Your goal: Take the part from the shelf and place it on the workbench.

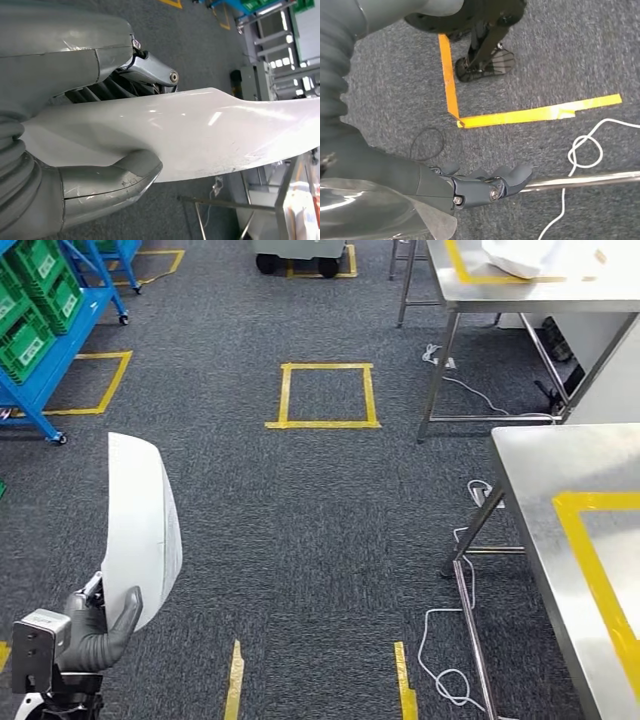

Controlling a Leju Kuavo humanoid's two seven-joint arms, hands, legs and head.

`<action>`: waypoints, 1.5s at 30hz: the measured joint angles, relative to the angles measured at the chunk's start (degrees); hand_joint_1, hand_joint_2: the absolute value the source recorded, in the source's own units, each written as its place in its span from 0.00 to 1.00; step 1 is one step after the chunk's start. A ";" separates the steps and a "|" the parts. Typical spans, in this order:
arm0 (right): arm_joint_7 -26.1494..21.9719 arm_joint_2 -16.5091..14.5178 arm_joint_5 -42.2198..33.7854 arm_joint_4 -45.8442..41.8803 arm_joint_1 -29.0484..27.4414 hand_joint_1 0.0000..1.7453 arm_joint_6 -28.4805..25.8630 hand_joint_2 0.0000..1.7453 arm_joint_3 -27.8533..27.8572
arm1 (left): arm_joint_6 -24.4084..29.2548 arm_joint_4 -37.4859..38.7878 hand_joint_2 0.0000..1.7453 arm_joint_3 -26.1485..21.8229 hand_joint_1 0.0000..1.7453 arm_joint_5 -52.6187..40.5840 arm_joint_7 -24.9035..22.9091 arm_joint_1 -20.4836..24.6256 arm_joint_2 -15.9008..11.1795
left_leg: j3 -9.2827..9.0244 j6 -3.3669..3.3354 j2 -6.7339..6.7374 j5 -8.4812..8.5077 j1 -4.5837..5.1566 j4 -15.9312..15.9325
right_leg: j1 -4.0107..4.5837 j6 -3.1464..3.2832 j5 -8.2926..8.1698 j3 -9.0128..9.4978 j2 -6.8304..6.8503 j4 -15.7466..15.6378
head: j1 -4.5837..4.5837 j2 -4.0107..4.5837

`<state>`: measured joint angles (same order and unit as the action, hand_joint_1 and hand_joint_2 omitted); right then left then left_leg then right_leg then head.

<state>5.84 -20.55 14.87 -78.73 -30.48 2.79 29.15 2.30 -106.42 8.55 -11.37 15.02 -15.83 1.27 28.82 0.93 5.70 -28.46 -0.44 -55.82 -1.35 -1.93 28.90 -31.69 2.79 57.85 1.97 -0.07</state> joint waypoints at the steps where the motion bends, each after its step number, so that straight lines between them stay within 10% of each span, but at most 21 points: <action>1: 0.00 0.01 0.01 0.00 -0.05 0.00 -0.03 1.00 0.04 | -0.01 0.00 1.00 0.01 1.00 -0.01 -0.01 0.06 0.00 | -0.15 0.34 0.36 -0.07 -0.06 -0.05 | 0.09 0.58 -0.10 -0.18 -0.59 0.07 | -0.13 0.00; 10: 0.03 0.02 0.02 -0.02 -0.31 0.00 -0.14 1.00 0.21 | -0.03 0.00 1.00 0.02 1.00 -0.01 -0.02 0.25 0.02 | 0.14 1.36 -0.65 -1.85 -0.59 -1.74 | 0.08 1.99 -0.29 0.07 -2.10 -0.16 | -0.36 0.00; 11: 0.02 0.02 0.05 0.00 -0.24 0.00 -0.14 1.00 0.21 | -0.08 0.04 1.00 -0.03 1.00 0.01 -0.02 0.20 0.01 | 2.34 1.06 -2.14 -3.56 -0.53 -6.29 | 0.34 2.27 -0.35 0.07 -3.12 -0.15 | -0.48 0.00; 14: -0.06 0.00 0.20 0.16 0.19 0.00 -0.10 1.00 0.19 | -0.31 0.17 1.00 -0.41 1.00 0.10 -0.02 0.07 0.00 | 3.88 -1.76 -9.22 -0.91 0.73 -6.34 | 1.12 2.86 -0.33 0.21 -8.54 -0.12 | -0.68 0.00; 17: -0.14 -0.07 0.33 0.31 0.28 0.00 0.05 1.00 0.15 | -0.47 0.17 1.00 -0.61 1.00 0.25 0.00 0.19 0.03 | 1.66 -2.76 -9.55 0.64 1.00 -0.64 | 0.93 2.06 -0.49 -0.46 -11.03 -0.28 | -0.84 0.00; 20: -0.25 -0.11 0.39 0.33 0.18 0.00 0.08 1.00 0.23 | -0.68 0.19 1.00 -0.77 1.00 0.37 0.02 0.19 0.33 | 0.28 -2.62 -7.23 1.01 0.63 1.49 | 1.38 1.43 1.27 -2.38 -7.74 2.80 | -0.64 0.01; 24: -0.28 -0.09 0.49 0.36 0.32 0.00 0.13 1.00 0.22 | -0.89 0.33 1.00 -1.16 1.00 0.44 -0.04 -0.03 0.46 | -0.81 -2.67 -3.84 -0.03 0.76 1.74 | 0.88 0.38 5.36 -9.26 -3.37 14.82 | -0.60 0.02; 28: -0.32 -0.09 0.75 0.42 0.24 0.00 0.42 1.00 0.21 | -1.06 0.56 1.00 -1.38 1.00 0.46 -0.09 -0.02 0.52 | -2.90 -1.58 -1.05 -2.07 0.47 1.35 | 0.20 -0.73 -0.97 -4.24 -0.15 4.66 | -0.49 0.02; 30: -0.37 -0.09 0.89 0.48 0.36 0.00 0.56 1.00 0.19 | -1.14 0.58 1.00 -1.64 1.00 0.50 -0.10 0.06 0.53 | -3.61 -0.81 0.06 -3.11 0.67 0.93 | 0.53 -0.02 -1.41 -1.98 1.50 0.93 | -0.50 0.02; 33: -0.43 -0.07 1.11 0.50 0.11 0.00 0.63 1.00 0.33 | -1.28 0.59 1.00 -1.82 1.00 0.55 -0.11 0.27 0.55 | -4.44 0.11 1.27 -4.05 0.54 0.93 | 0.88 1.71 -0.48 -1.72 0.01 0.81 | -0.54 0.02; 35: -0.46 -0.09 1.25 0.51 -0.12 0.00 0.69 1.00 0.28 | -1.31 0.58 1.00 -1.84 1.00 0.56 -0.09 0.39 0.60 | -3.44 0.60 -0.89 -5.82 0.20 -1.99 | 0.72 2.57 -0.08 -1.02 -1.30 0.61 | -0.77 0.01; 38: -0.52 -0.13 1.47 0.53 -0.10 0.00 0.94 1.00 -0.05 | -1.37 0.70 1.00 -2.10 1.00 0.58 -0.11 0.18 0.68 | 3.81 0.71 -4.85 -9.69 0.01 -14.34 | 0.69 3.28 0.87 0.13 -3.55 0.56 | -1.15 0.00; 41: -0.51 -0.13 1.53 0.58 -0.27 0.00 1.07 1.00 -0.16 | -1.42 0.95 1.00 -2.48 1.00 0.60 -0.15 0.03 0.72 | 7.87 0.41 -5.58 -5.69 -0.01 -16.24 | 0.67 3.12 2.15 1.98 -6.24 0.56 | -1.16 0.00; 43: -0.48 -0.14 1.52 0.61 -0.35 0.00 1.10 1.00 -0.22 | -1.44 1.02 1.00 -2.66 1.00 0.60 -0.16 0.05 0.75 | 6.49 0.25 -7.45 -0.02 -0.06 -9.58 | 0.55 2.64 3.23 3.27 -7.92 0.51 | -1.14 0.01; 45: -0.49 -0.14 1.44 0.57 -0.25 0.00 1.09 1.00 -0.15 | -1.45 1.09 1.00 -2.80 1.00 0.60 -0.18 0.08 0.79 | 4.62 0.00 -9.50 1.44 -0.03 -4.53 | 0.32 1.83 4.05 3.58 -9.41 0.33 | -1.22 0.02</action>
<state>5.35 -20.69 16.31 -78.16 -30.72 3.88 28.99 0.85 -105.33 5.75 -10.77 14.84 -15.75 2.06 33.44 0.94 -3.80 -27.02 -0.47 -60.35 -1.02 -0.10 32.95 -28.11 -6.62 58.18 0.75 -0.05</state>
